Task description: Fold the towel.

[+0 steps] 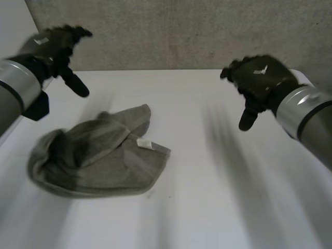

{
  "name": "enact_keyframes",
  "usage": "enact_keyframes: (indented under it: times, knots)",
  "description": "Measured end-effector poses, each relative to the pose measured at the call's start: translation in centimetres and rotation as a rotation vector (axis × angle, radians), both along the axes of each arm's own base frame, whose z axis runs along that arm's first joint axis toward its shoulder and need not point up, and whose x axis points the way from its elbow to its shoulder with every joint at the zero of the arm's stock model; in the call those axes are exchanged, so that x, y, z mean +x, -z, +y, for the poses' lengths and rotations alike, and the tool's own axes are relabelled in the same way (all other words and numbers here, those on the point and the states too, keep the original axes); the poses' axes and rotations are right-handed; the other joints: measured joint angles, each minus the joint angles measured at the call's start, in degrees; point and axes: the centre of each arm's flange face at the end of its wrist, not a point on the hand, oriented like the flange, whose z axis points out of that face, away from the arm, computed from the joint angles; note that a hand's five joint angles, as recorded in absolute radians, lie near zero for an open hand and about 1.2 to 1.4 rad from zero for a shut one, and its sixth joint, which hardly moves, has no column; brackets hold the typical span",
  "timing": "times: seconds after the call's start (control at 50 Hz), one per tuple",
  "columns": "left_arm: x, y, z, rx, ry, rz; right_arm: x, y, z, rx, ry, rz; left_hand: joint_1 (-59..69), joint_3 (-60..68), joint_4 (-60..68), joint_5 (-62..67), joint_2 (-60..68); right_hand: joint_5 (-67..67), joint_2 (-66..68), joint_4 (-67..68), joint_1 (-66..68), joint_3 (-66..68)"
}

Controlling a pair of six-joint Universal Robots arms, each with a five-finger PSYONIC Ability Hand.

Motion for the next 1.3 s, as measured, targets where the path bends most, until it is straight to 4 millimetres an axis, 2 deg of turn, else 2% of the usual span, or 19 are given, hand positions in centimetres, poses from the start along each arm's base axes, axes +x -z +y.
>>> enact_keyframes:
  times: [0.08, 0.12, 0.14, 0.18, 0.22, 0.28, 0.34, 0.46, 0.62, 0.64, 0.72, 0.84, 0.96, 1.14, 1.16, 1.2, 1.22, 1.28, 1.3]
  knots:
    - [-0.7, 3.1, -1.5, 0.060, 0.041, -0.083, 0.4, 2.6, -1.1, 0.048, -0.005, 0.071, 0.00, 0.00, 0.00, 0.00, 0.00, 0.00, 0.00, 0.00, 0.00, 0.00]
    - [-0.9, 4.3, -2.1, 0.080, 0.054, -0.120, 0.6, 3.5, -1.5, 0.069, -0.007, 0.085, 0.00, 0.04, 0.05, 0.00, 0.11, 0.00, 0.00, 0.00, 0.00, 0.00]
    - [-0.9, 4.3, -2.1, 0.080, 0.054, -0.120, 0.6, 3.5, -1.5, 0.069, -0.007, 0.085, 0.00, 0.04, 0.05, 0.00, 0.11, 0.00, 0.00, 0.00, 0.00, 0.00]
    - [-1.0, 5.8, -2.9, 0.102, 0.062, -0.165, 0.8, 4.6, -1.9, 0.100, -0.008, 0.094, 0.00, 0.12, 0.13, 0.00, 0.12, 0.00, 0.00, 0.00, 0.00, 0.00]
    - [-1.0, 6.1, -3.0, 0.106, 0.062, -0.174, 0.9, 4.9, -2.0, 0.113, -0.008, 0.093, 0.00, 0.12, 0.13, 0.00, 0.12, 0.00, 0.00, 0.00, 0.00, 0.00]
    - [-0.5, 7.5, -4.1, 0.125, 0.050, -0.230, 1.1, 5.7, -2.3, 0.170, -0.002, 0.042, 0.07, 0.18, 0.15, 0.00, 0.38, 0.00, 0.00, 0.00, 0.00, 0.00]
    - [-0.2, 7.8, -4.5, 0.129, 0.039, -0.246, 1.3, 5.8, -2.4, 0.201, -0.003, -0.004, 0.22, 1.06, 1.00, 0.00, 1.18, 0.00, 0.00, 0.00, 0.00, 0.00]
    - [1.0, 8.3, -5.3, 0.139, -0.007, -0.267, 2.2, 6.1, -2.3, 0.347, -0.062, -0.211, 2.76, 3.10, 3.09, 0.78, 3.22, 0.00, 0.00, 0.00, 0.00, 0.00]
    - [1.5, 11.0, -5.9, 0.213, -0.036, -0.290, 3.1, 8.2, -2.2, 0.454, -0.104, -0.255, 3.65, 4.17, 4.12, 2.09, 4.33, 0.00, 0.00, 0.00, 0.00, 0.00]
    - [1.3, 12.2, -5.9, 0.236, -0.028, -0.296, 3.2, 9.0, -2.3, 0.471, -0.105, -0.241, 3.65, 4.19, 4.25, 2.11, 4.36, 0.00, 0.00, 0.00, 0.00, 0.00]
    - [0.4, 14.2, -5.9, 0.255, -0.001, -0.303, 3.3, 10.2, -2.4, 0.489, -0.103, -0.212, 5.64, 6.22, 5.92, 3.85, 6.35, 0.00, 0.00, 0.00, 0.00, 0.00]
    - [-1.9, 16.5, -5.9, 0.229, 0.055, -0.307, 3.2, 11.2, -2.5, 0.499, -0.093, -0.183, 13.89, 14.21, 14.19, 12.12, 14.41, 0.00, 0.00, 0.00, 0.00, 0.00]
    - [-3.7, 18.3, -6.1, 0.205, 0.093, -0.308, 3.0, 11.6, -2.4, 0.494, -0.082, -0.157, 15.02, 15.56, 15.55, 13.50, 15.66, 0.00, 0.00, 0.00, 0.00, 0.00]
    - [-4.5, 19.9, -6.3, 0.217, 0.111, -0.315, 2.9, 11.9, -2.4, 0.489, -0.074, -0.136, 15.77, 16.18, 16.16, 14.09, 16.53, 0.00, 0.00, 0.00, 0.00, 0.00]
    - [-4.5, 20.2, -6.4, 0.222, 0.112, -0.318, 2.9, 12.0, -2.4, 0.490, -0.073, -0.134, 23.60, 23.05, 23.07, 20.95, 23.30, 0.00, 0.00, 0.00, 0.00, 0.00]
    - [-4.5, 20.3, -6.5, 0.222, 0.111, -0.321, 2.9, 12.0, -2.4, 0.490, -0.072, -0.133, 24.40, 24.91, 24.88, 22.18, 25.02, 0.00, 0.00, 0.00, 0.00, 0.00]
    - [-4.5, 20.4, -6.5, 0.221, 0.110, -0.326, 2.9, 12.1, -2.4, 0.490, -0.072, -0.132, 34.15, 33.95, 33.96, 31.33, 34.10, 0.00, 0.00, 0.00, 0.00, 0.00]
    - [-4.5, 20.1, -6.6, 0.200, 0.107, -0.347, 2.9, 12.1, -2.5, 0.485, -0.070, -0.126, 52.84, 53.01, 53.02, 50.83, 53.39, 0.00, 0.00, 0.00, 0.00, 0.00]
    - [-4.5, 19.8, -6.6, 0.189, 0.105, -0.356, 2.9, 12.1, -2.5, 0.484, -0.069, -0.125, 53.43, 54.44, 54.45, 51.87, 54.62, 0.00, 0.00, 0.00, 0.00, 0.00]
